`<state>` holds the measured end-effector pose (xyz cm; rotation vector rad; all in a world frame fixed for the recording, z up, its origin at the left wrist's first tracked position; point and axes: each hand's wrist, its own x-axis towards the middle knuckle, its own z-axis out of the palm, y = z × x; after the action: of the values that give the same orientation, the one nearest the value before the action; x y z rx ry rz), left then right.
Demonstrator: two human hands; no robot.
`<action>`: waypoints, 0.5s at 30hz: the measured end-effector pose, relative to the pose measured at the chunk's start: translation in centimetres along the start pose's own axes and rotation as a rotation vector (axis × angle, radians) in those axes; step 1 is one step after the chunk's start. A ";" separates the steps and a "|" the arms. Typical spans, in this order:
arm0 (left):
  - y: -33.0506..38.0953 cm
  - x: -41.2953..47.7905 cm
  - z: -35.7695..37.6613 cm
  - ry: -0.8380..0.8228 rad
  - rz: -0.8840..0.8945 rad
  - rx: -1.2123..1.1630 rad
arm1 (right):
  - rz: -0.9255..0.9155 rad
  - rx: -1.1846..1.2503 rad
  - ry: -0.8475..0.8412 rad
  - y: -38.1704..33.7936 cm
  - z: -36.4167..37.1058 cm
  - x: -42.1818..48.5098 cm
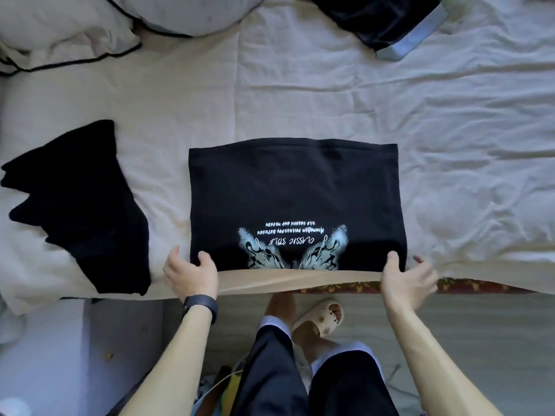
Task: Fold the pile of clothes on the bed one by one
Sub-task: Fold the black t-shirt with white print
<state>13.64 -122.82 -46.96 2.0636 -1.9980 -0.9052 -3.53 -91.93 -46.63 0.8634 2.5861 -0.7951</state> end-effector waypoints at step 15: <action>6.7 9.4 7.7 -0.248 0.810 0.780 | -0.669 -0.841 -0.138 -10.8 9.2 9.5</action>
<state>3.48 -130.09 -53.01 1.0845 -3.2824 -0.2196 -16.68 -100.20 -53.74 -0.2964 2.6771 0.1535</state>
